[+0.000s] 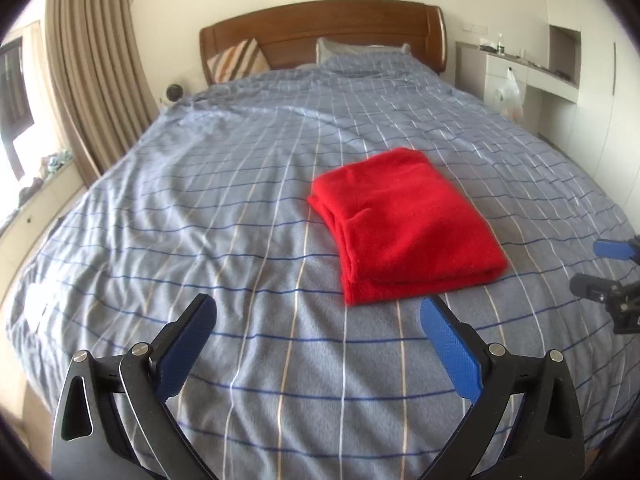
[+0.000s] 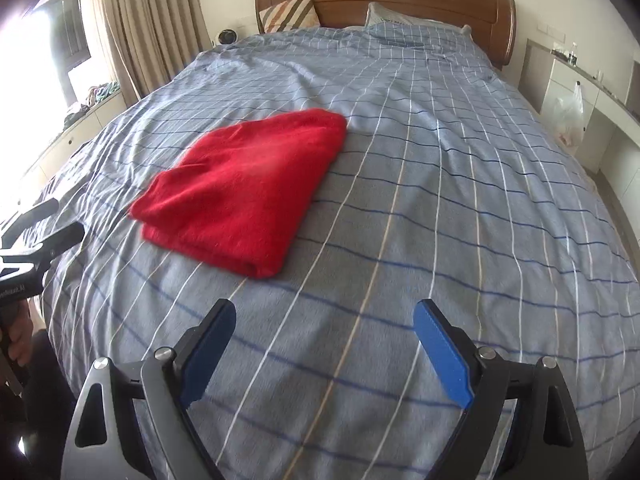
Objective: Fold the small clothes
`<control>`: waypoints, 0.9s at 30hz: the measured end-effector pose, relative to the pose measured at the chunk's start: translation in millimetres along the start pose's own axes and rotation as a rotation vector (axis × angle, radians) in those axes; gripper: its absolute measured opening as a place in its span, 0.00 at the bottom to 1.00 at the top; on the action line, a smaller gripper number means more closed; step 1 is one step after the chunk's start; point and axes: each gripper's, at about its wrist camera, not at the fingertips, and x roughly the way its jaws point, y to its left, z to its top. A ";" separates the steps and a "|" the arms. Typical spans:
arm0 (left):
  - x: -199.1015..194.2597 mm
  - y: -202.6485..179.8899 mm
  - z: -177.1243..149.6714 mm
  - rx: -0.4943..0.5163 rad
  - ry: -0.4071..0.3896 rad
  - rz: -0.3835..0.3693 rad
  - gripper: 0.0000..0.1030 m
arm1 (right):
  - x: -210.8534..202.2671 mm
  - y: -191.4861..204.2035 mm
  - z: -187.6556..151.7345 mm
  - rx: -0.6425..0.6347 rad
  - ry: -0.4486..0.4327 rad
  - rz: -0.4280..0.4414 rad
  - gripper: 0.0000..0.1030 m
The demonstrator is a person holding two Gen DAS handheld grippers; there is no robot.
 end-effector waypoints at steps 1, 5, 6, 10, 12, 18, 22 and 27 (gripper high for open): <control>-8.8 -3.7 0.7 -0.005 -0.007 0.033 1.00 | -15.0 3.5 -6.6 -0.003 -0.014 -0.003 0.89; -37.9 -8.3 -6.7 -0.055 -0.004 0.044 1.00 | -64.5 13.5 -22.2 0.016 -0.068 -0.012 0.95; -42.0 -8.5 -8.7 -0.072 0.005 0.027 1.00 | -73.3 15.5 -25.0 0.020 -0.075 -0.008 0.95; -51.5 -13.8 -18.7 -0.096 0.070 0.013 1.00 | -92.3 27.8 -34.9 0.005 -0.068 -0.026 0.96; -57.5 -17.0 -24.8 -0.083 0.083 0.036 1.00 | -96.9 35.5 -41.6 -0.013 -0.054 -0.036 0.97; -73.4 -20.3 -35.0 -0.038 0.063 0.140 1.00 | -103.0 57.2 -54.8 -0.041 -0.038 -0.025 0.99; -80.2 -17.0 -36.9 -0.039 0.071 0.150 1.00 | -107.6 66.3 -59.0 -0.034 -0.035 -0.008 0.99; -89.6 -17.7 -40.0 -0.022 0.075 0.139 1.00 | -121.4 71.5 -61.0 -0.027 -0.045 -0.010 0.99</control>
